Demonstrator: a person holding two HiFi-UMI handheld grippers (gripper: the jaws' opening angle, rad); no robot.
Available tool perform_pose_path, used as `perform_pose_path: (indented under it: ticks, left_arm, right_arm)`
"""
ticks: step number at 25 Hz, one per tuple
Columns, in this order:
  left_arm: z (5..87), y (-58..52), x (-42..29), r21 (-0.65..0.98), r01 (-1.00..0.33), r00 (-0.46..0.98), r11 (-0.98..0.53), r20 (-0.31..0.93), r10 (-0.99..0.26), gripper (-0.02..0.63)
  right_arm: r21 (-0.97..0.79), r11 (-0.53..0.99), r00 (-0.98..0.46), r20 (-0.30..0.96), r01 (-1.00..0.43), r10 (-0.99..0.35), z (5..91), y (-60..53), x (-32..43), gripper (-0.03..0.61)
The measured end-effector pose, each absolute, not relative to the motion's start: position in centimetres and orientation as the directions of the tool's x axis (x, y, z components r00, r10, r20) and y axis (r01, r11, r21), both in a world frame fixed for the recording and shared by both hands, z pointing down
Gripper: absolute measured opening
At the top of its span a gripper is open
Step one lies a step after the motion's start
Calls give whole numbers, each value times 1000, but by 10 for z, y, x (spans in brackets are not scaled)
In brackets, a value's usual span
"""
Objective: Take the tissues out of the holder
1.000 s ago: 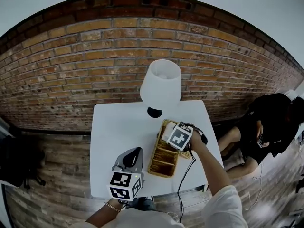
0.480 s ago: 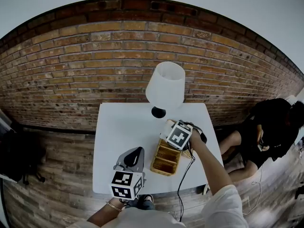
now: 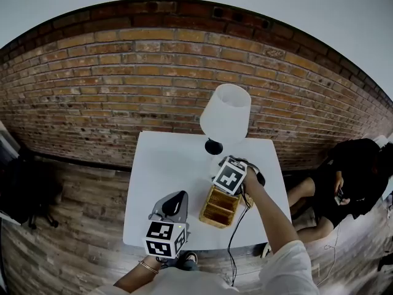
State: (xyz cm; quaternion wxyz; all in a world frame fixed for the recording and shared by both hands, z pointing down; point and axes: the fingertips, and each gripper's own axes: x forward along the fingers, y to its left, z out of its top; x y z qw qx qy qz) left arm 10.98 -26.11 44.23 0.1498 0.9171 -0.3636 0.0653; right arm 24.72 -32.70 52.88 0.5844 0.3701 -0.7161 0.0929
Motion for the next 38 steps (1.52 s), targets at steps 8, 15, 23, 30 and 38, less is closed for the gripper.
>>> perform_pose_path:
  ticks: [8, 15, 23, 30, 38]
  left_arm:
    - [441, -263, 91, 221, -716, 698, -662, 230, -678, 8]
    - [443, -262, 72, 214, -741, 672, -637, 239, -701, 8]
    - [448, -264, 49, 210, -775, 632, -596, 252, -733, 8]
    - [454, -264, 37, 209, -795, 607, -570, 270, -748, 8]
    - [464, -262, 28, 212, -807, 590, -551, 293, -752, 8]
  right_arm:
    - [274, 745, -104, 903, -608, -417, 532, -334, 206, 233]
    - [257, 770, -141, 902, -584, -408, 540, -337, 176, 233]
    - [235, 809, -173, 909, -538, -380, 551, -340, 143, 233]
    - [218, 843, -191, 917, -492, -349, 569, -336, 121, 232]
    - [180, 868, -199, 933, -462, -300, 591, -325, 104, 232]
